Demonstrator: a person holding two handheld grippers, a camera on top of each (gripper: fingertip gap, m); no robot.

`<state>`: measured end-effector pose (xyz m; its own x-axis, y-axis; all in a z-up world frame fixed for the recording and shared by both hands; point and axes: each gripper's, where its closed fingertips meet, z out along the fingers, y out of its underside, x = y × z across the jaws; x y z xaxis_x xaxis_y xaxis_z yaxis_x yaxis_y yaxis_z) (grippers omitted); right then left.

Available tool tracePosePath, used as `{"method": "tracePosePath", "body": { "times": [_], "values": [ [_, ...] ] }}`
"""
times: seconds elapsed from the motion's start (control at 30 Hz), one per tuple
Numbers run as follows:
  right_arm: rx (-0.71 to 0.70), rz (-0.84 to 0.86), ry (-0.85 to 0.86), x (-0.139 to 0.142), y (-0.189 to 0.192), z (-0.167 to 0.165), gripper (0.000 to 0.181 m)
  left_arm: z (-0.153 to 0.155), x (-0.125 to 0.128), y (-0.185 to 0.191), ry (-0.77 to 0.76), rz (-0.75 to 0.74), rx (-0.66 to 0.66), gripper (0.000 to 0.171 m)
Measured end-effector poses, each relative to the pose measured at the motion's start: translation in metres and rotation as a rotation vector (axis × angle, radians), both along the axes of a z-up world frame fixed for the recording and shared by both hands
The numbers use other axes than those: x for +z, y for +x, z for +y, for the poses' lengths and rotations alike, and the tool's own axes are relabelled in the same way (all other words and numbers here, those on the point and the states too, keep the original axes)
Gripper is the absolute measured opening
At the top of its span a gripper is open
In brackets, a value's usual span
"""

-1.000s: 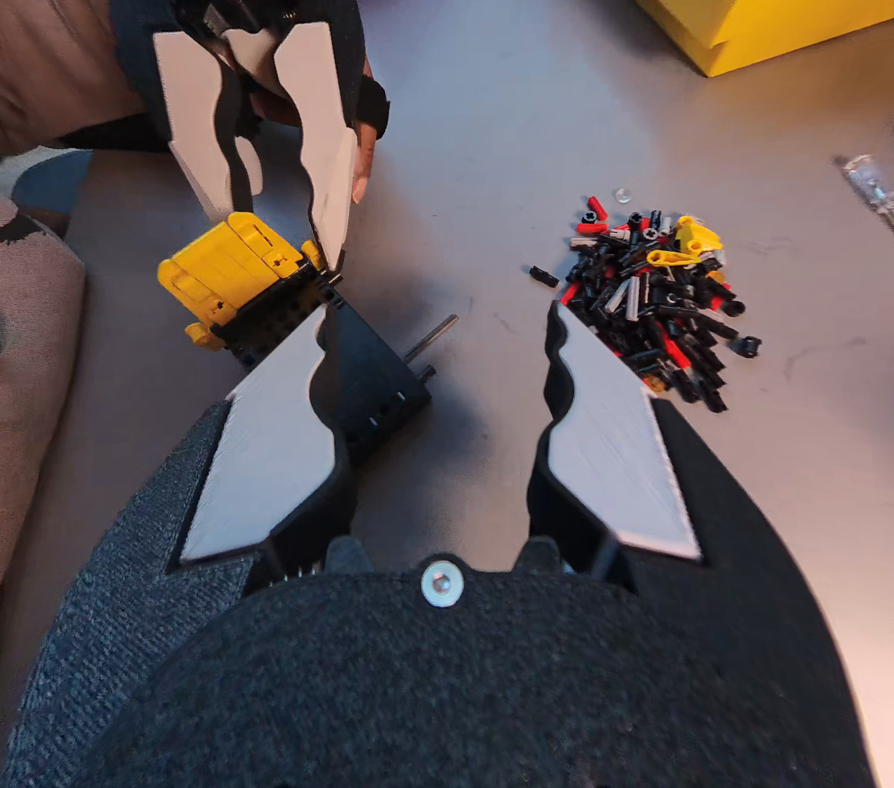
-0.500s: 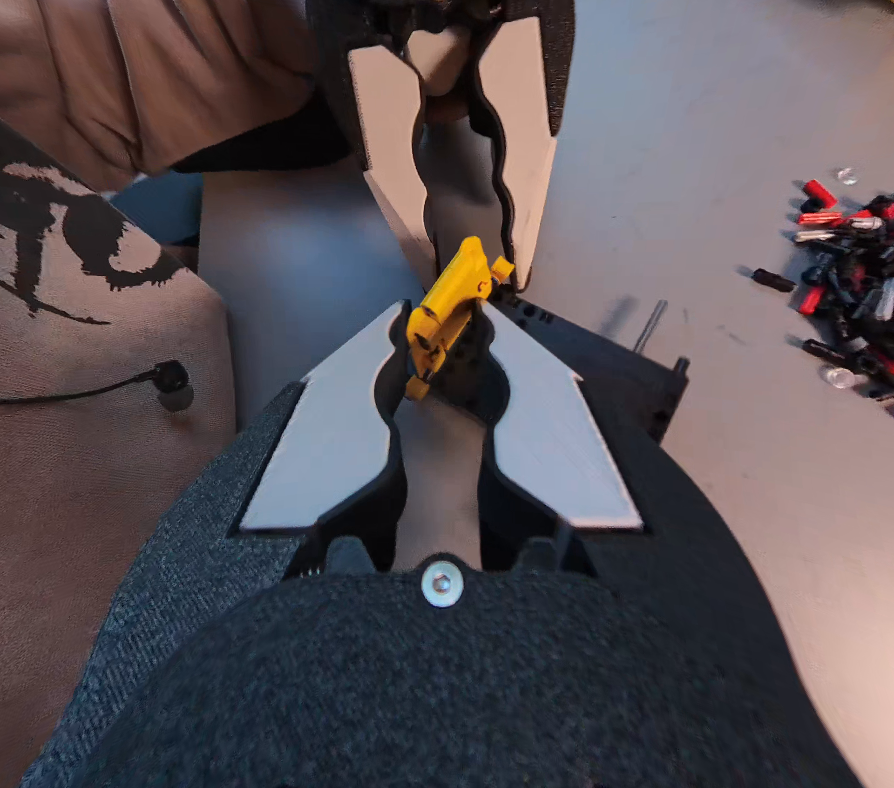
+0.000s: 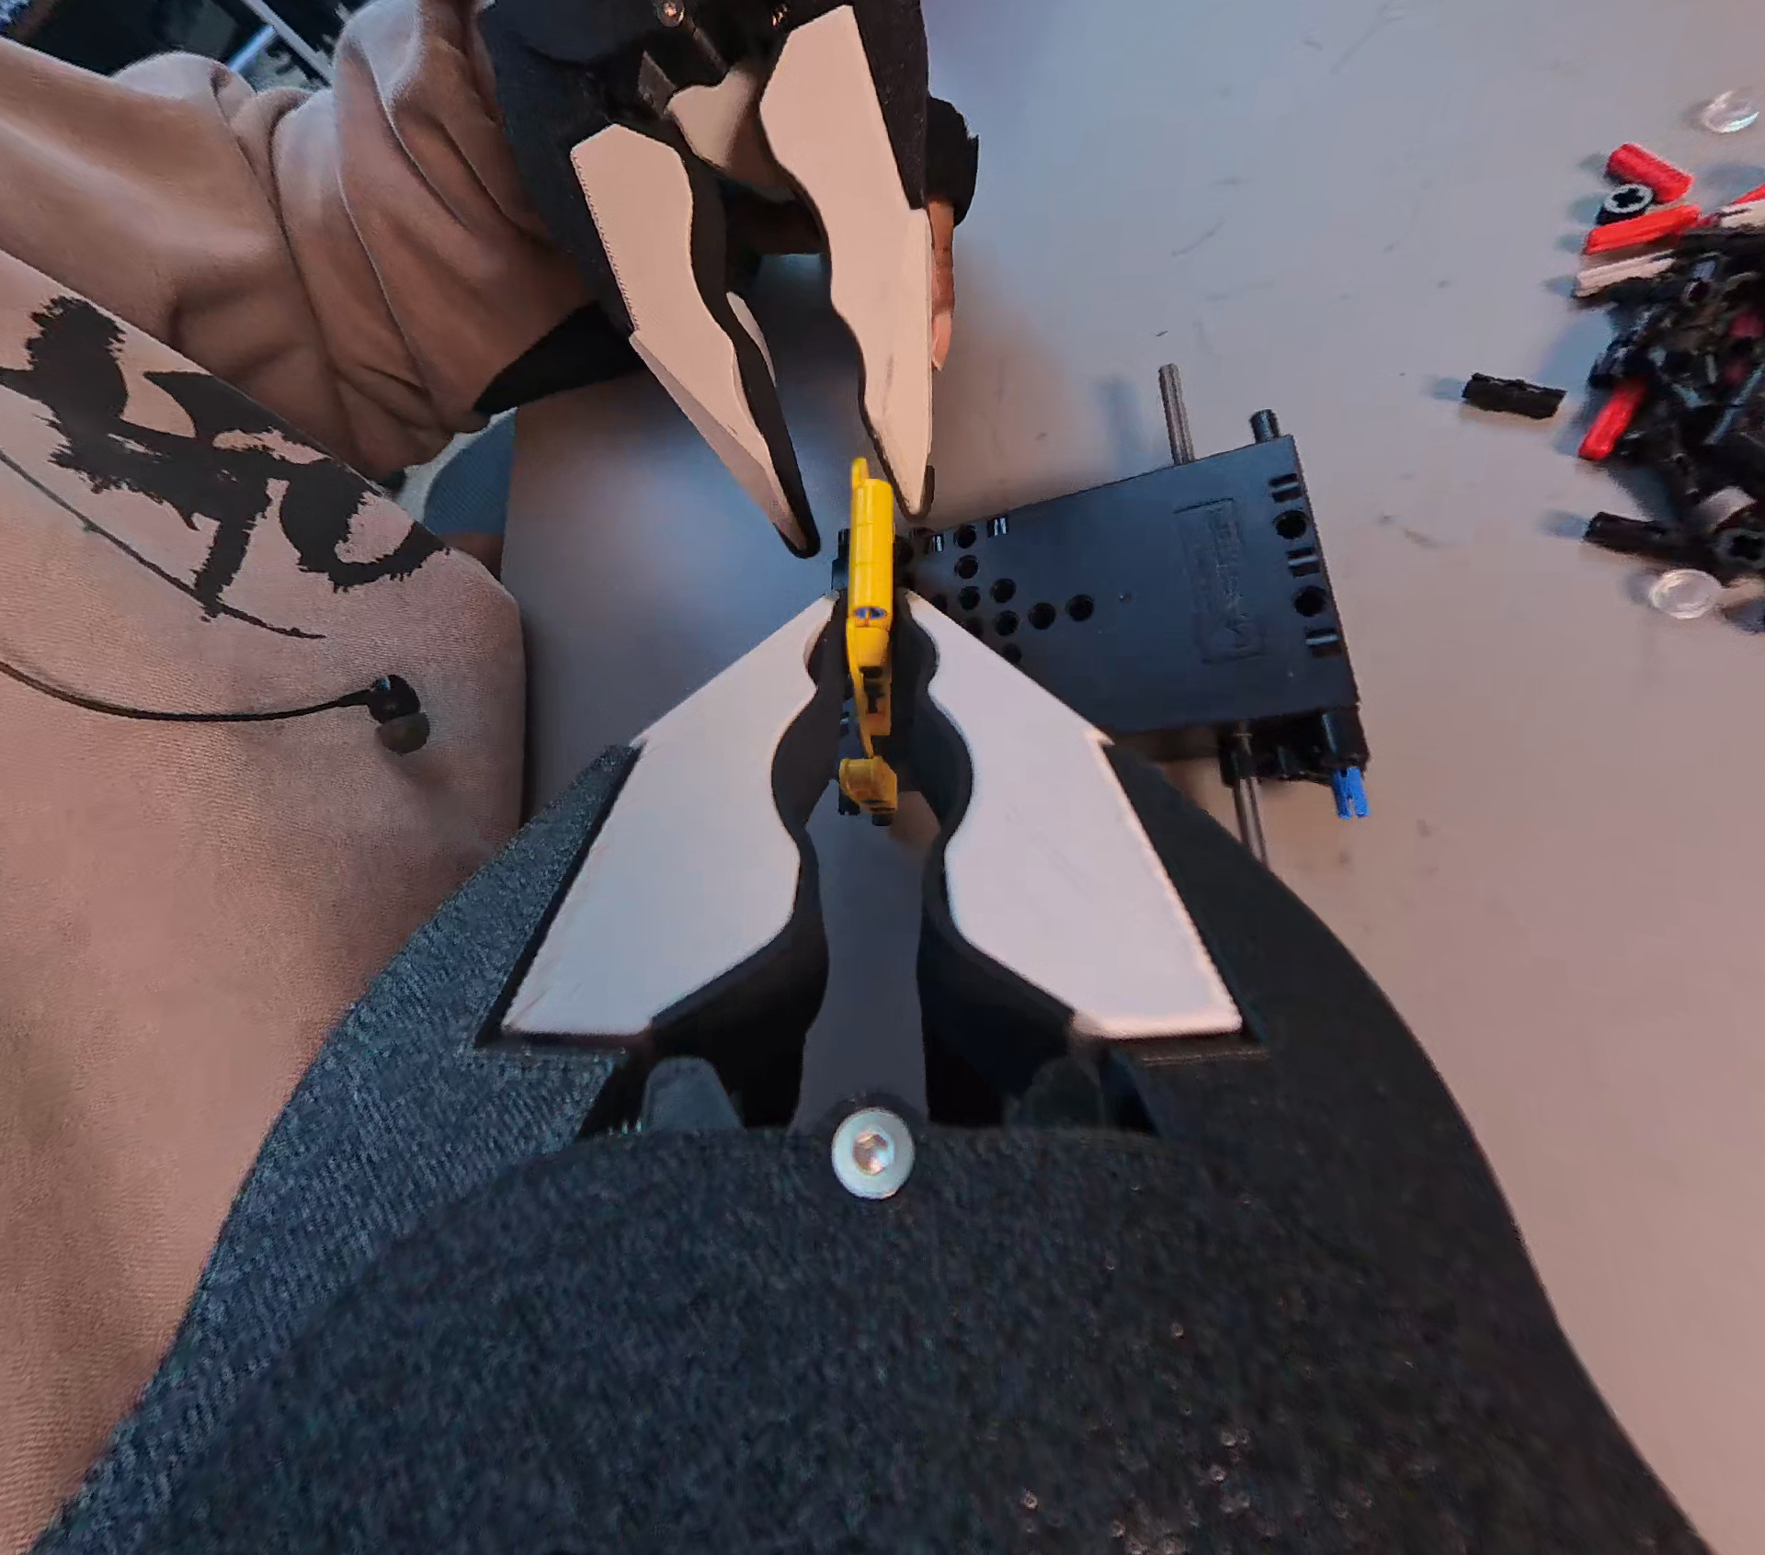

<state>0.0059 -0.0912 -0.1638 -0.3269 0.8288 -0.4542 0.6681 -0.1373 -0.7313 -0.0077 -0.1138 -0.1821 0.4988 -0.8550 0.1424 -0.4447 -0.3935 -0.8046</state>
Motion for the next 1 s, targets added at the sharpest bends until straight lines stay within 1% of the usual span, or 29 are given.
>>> {"method": "tracePosePath", "body": {
  "times": [0.1, 0.17, 0.2, 0.23, 0.27, 0.33, 0.37, 0.5, 0.6, 1.0],
  "values": [
    [0.034, 0.002, 0.081, 0.001, -0.003, -0.001, 0.008, 0.004, 0.002, 0.001, 0.02, -0.003, 0.014, 0.02],
    [0.073, -0.01, 0.142, -0.002, -0.005, -0.005, 0.015, 0.008, 0.0, 0.002, 0.031, 0.018, 0.032, 0.011],
    [0.097, -0.026, 0.191, -0.006, -0.006, -0.007, 0.017, 0.007, 0.0, 0.004, 0.026, 0.016, 0.022, 0.01],
    [0.12, -0.043, 0.255, -0.013, -0.006, -0.008, 0.016, 0.005, 0.0, 0.005, 0.016, 0.01, 0.016, 0.01],
    [0.138, -0.022, 0.303, -0.014, -0.009, -0.01, 0.011, 0.006, 0.0, 0.004, 0.006, 0.007, 0.022, 0.009],
    [0.16, -0.005, 0.329, -0.014, -0.01, -0.014, 0.007, 0.004, 0.0, 0.002, -0.008, 0.001, 0.025, 0.006],
    [0.163, 0.007, 0.33, -0.014, -0.011, -0.014, 0.007, 0.004, 0.001, 0.001, -0.018, -0.01, 0.03, 0.006],
    [0.174, 0.034, 0.226, -0.011, -0.009, -0.015, 0.007, 0.002, 0.005, 0.002, -0.069, -0.072, 0.03, 0.006],
    [0.173, 0.051, 0.174, -0.01, -0.006, -0.015, 0.007, 0.001, 0.006, 0.002, -0.063, -0.05, 0.025, 0.006],
    [0.17, 0.094, 0.159, -0.009, -0.002, -0.016, 0.007, -0.002, 0.007, 0.003, -0.085, -0.095, 0.015, 0.007]
  ]
}}
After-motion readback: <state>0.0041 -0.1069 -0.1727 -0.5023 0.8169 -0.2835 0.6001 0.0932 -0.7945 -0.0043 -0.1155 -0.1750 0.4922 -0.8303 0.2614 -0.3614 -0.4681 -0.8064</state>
